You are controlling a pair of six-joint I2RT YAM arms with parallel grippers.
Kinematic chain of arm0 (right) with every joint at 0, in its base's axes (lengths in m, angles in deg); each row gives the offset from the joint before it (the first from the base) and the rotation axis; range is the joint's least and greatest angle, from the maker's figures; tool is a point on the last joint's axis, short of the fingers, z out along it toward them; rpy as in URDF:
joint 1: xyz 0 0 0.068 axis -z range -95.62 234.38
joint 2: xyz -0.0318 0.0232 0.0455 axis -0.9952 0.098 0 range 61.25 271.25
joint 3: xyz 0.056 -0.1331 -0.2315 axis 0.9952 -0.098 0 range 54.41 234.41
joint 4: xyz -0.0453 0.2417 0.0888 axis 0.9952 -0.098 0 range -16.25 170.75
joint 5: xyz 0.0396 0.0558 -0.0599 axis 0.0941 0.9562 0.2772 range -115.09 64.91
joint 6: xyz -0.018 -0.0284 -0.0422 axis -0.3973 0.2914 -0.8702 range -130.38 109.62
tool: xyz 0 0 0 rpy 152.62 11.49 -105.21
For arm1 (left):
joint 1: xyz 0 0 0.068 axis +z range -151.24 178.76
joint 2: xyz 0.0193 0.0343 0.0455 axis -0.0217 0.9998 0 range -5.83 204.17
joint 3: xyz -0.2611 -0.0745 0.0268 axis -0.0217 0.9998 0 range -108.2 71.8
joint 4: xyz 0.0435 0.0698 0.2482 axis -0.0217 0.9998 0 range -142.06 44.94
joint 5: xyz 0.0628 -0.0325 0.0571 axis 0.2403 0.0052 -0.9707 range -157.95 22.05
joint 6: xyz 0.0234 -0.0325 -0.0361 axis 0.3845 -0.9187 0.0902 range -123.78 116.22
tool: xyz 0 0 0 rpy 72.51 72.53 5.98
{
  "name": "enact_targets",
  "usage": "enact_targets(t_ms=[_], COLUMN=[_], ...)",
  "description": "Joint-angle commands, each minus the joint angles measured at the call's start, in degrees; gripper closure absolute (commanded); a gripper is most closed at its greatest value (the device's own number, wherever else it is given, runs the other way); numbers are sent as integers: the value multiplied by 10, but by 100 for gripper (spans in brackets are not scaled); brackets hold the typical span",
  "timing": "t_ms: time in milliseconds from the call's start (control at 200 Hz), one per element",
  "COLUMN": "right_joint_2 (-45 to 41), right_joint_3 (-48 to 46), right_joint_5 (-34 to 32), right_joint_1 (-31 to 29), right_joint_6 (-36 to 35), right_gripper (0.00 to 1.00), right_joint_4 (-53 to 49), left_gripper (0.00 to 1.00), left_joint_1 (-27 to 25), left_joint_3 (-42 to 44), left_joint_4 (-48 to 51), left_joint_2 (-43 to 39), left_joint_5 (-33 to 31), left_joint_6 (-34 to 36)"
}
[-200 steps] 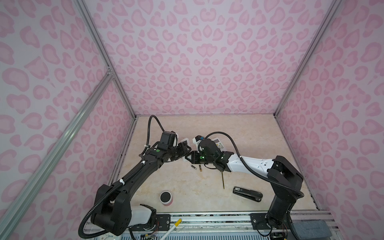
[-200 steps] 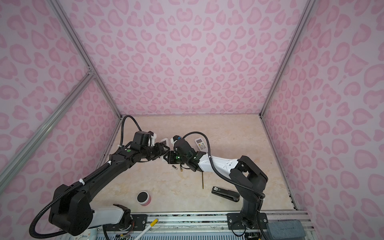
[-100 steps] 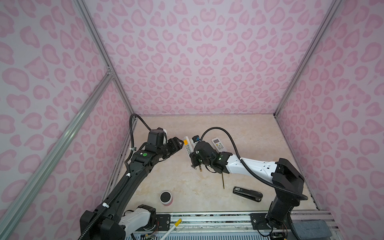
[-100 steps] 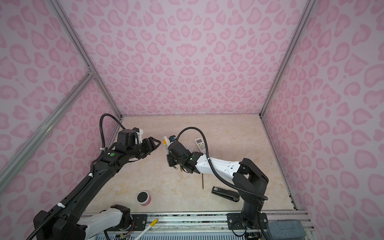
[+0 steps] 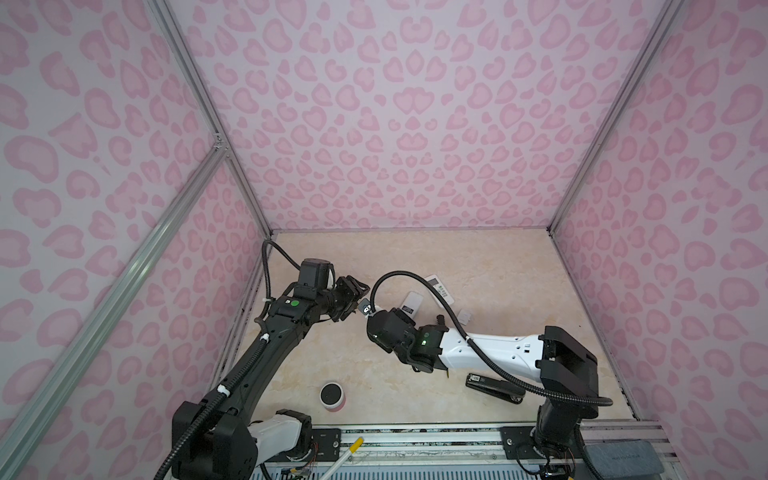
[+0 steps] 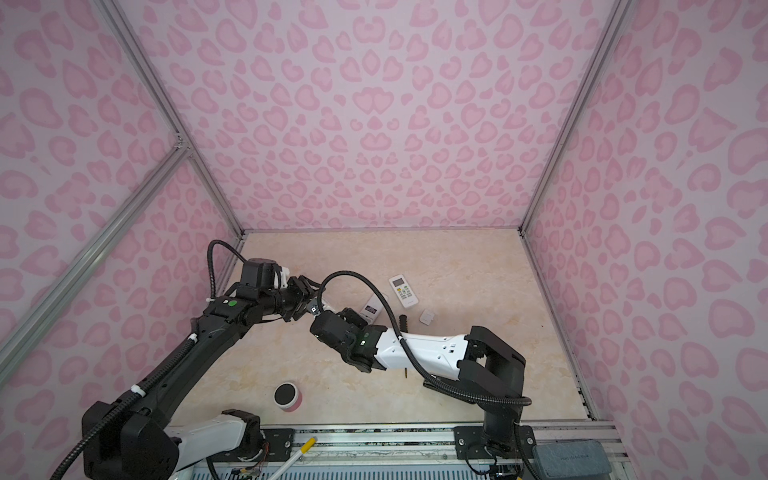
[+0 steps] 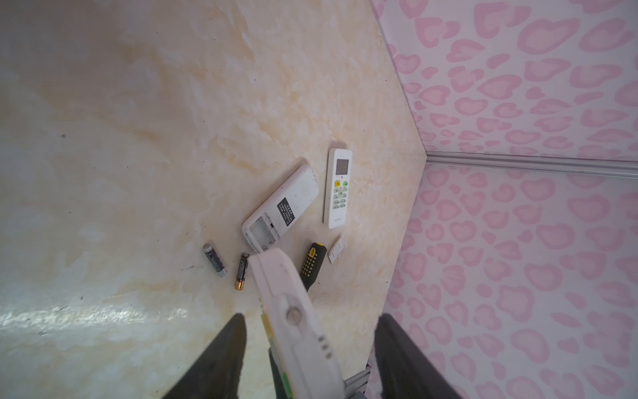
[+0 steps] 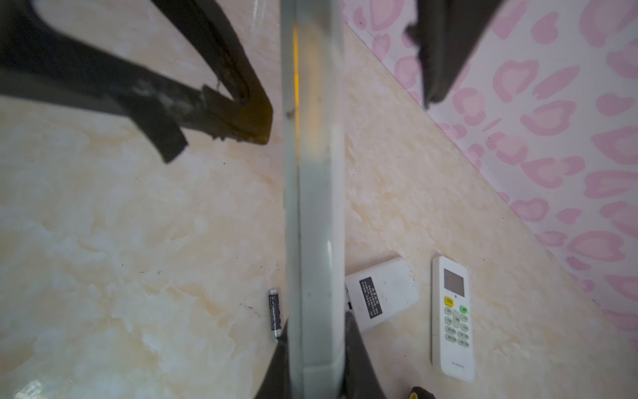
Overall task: Unload the batteries from the remote control
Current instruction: 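Grasp the held remote's battery end with the right gripper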
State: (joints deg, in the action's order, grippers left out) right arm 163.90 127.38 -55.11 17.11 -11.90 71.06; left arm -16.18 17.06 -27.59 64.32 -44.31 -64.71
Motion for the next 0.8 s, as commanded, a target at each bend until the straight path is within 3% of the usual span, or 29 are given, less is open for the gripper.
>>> enact_targets(t_ms=[0,90,195,245,300,395,555,795], right_joint_2=[6,6,1,-3,-14,-46,-121,-165], right_joint_3=[3,2,2,1,2,1,-20,-109], right_joint_5=[-51,-56,-60,-59,-54,-38,39,320], right_joint_1=[-9,-12,-15,-16,-17,-16,2,137], right_joint_6=[-56,-67,-75,-73,-63,-13,129,422], right_gripper=[93,90,82,75,60,45,38,36], right_joint_4=[16,19,19,17,15,2,-2,110], left_gripper=[49,62,85,91,96,96,96,96], left_joint_1=[3,5,9,11,14,20,30,36], left_joint_3=[10,14,15,16,17,20,25,116], left_joint_4=[-26,-32,-39,-41,-47,-62,-105,-308], left_joint_2=[8,10,9,9,10,8,5,-47], left_joint_5=[25,30,31,32,34,33,23,60], left_joint_6=[-26,-26,-23,-21,-18,-5,64,91])
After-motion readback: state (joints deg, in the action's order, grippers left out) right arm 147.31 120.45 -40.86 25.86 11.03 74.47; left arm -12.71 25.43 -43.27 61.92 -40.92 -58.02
